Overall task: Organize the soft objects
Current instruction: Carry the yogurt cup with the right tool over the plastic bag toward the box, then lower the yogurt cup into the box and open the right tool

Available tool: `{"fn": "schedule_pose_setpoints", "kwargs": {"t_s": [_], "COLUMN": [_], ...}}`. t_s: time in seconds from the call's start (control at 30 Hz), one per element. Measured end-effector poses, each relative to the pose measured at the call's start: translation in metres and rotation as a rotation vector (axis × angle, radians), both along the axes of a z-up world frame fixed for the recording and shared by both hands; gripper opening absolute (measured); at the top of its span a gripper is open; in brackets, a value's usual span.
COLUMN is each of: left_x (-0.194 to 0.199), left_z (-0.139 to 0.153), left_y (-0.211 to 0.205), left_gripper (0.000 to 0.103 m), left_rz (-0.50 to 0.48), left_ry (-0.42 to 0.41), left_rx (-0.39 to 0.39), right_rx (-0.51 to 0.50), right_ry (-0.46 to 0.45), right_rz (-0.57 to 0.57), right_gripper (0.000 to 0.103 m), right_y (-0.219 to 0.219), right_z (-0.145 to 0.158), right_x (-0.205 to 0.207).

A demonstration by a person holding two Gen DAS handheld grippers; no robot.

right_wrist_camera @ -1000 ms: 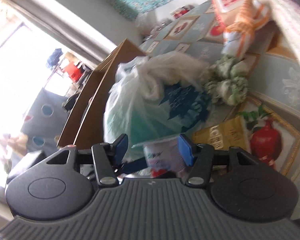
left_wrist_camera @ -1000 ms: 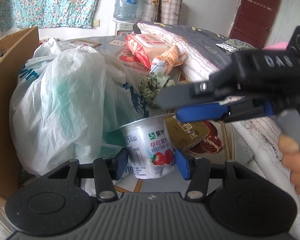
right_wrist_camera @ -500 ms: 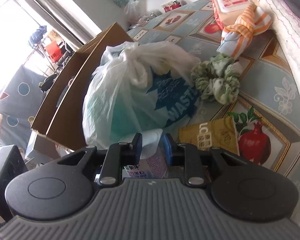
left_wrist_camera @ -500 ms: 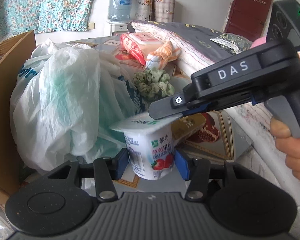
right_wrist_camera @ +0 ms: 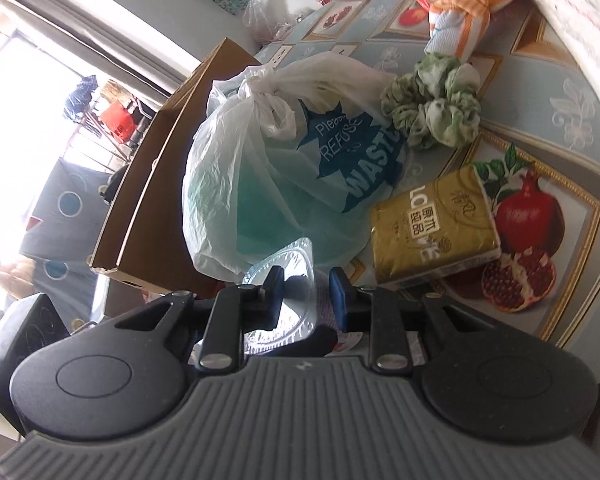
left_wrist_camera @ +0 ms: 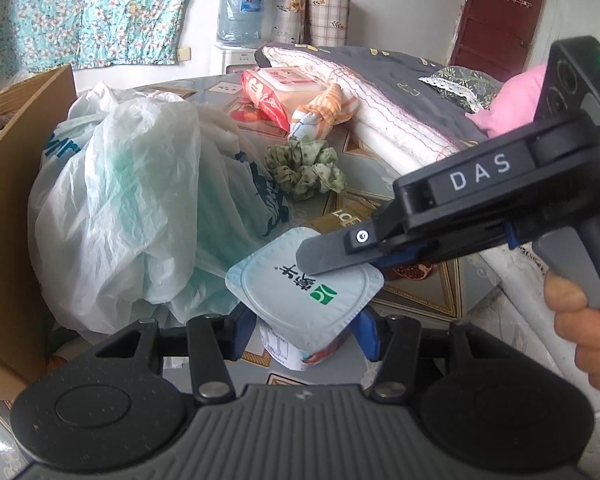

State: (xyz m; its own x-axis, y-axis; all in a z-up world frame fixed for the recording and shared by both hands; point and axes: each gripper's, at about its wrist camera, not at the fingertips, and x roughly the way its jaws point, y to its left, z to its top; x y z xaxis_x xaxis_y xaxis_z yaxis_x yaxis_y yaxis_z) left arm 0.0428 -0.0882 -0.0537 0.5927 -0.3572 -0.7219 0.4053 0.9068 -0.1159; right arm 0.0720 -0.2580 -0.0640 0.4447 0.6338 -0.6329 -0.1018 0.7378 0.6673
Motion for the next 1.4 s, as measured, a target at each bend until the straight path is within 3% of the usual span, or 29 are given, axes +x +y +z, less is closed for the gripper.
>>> {"fn": "schedule_pose_setpoints", "kwargs": {"t_s": [0.4,0.93,1.17,1.4], "left_x": [0.005,0.023,0.031,0.031], "left_z": [0.005,0.051,0.084,0.133], "left_y": [0.0,-0.02,-0.006,0.04], "left_gripper": [0.052,0.052,0.052,0.053], "left_rz": [0.031,0.007,0.04,0.173], "left_ry": [-0.031,-0.125,-0.205,-0.318], "left_rx": [-0.032,-0.026,-0.047,-0.04], "right_rx": [0.033,0.087,0.054,0.034], "right_ry": [-0.036,-0.099,-0.183,-0.29], "right_rz": [-0.011,-0.09,-0.034,0.139], "right_gripper": [0.025,0.026,0.026,0.026], "right_y": [-0.002,-0.027,-0.006,0.062], "right_z": [0.004,0.051,0.096,0.155], "right_x": [-0.001,0.008,0.027,0.063]}}
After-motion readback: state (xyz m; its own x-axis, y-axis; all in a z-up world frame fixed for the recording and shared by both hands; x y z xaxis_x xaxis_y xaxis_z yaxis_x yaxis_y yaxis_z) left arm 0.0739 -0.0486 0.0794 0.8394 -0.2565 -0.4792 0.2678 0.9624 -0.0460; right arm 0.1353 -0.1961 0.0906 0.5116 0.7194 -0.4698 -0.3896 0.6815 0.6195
